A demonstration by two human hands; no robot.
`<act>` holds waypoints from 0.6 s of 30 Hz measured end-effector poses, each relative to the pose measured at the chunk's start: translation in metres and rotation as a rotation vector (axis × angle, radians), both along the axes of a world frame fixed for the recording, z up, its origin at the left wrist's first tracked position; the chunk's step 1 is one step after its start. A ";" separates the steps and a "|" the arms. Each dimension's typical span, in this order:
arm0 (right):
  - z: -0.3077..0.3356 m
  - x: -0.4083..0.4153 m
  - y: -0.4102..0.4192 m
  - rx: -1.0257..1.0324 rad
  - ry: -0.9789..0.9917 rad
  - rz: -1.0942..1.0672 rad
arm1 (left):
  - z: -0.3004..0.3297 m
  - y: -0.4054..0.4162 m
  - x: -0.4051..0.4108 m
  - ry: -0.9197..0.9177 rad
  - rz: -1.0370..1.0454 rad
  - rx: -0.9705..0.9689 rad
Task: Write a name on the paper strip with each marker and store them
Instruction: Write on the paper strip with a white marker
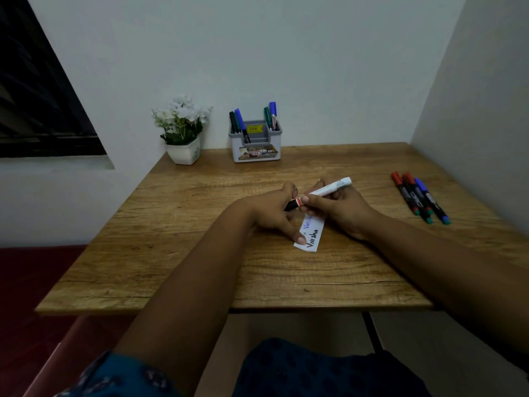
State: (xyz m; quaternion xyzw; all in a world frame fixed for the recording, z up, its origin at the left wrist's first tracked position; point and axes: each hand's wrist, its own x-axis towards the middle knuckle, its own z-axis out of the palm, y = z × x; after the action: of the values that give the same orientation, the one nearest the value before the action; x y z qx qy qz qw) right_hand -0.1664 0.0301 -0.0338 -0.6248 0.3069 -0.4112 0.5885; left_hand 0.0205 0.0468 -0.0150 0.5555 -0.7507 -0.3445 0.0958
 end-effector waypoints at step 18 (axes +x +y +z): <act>0.085 0.042 -0.068 -0.504 0.889 -0.372 | 0.003 -0.010 0.025 0.044 -0.086 0.079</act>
State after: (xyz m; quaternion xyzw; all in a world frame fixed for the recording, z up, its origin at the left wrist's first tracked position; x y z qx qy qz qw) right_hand -0.1245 -0.0379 0.0516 -0.7953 0.5237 -0.2653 0.1514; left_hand 0.0450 0.0370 -0.0121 0.5185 -0.7573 -0.3898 0.0756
